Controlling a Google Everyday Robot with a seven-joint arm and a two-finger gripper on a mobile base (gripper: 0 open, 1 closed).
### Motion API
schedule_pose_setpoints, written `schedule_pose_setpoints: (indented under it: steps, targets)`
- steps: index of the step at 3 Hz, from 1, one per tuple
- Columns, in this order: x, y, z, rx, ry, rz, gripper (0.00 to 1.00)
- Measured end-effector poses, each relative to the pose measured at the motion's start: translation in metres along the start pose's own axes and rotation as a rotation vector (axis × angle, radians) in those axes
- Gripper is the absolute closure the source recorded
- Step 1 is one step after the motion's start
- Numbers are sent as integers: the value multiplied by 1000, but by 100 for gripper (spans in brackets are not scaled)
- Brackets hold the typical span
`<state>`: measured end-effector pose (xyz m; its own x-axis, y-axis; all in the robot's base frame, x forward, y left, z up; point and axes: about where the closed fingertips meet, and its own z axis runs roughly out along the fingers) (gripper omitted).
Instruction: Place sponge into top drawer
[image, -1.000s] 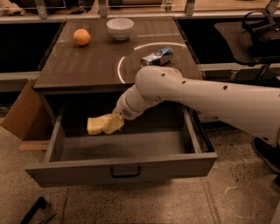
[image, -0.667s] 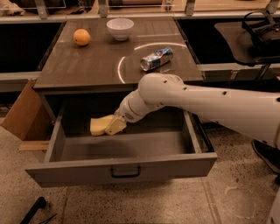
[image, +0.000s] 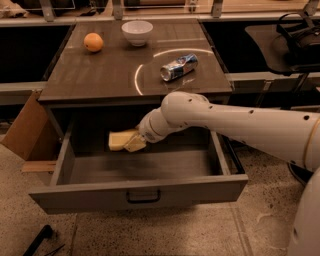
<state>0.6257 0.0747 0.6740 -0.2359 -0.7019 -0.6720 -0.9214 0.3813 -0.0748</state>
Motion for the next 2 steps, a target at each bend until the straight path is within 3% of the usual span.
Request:
schedule_pose_setpoints:
  steps: [1,2]
  targets:
    - [8,-5,9,-14,-1,17,6]
    - [20,-11,-3,-6,-31,47,0]
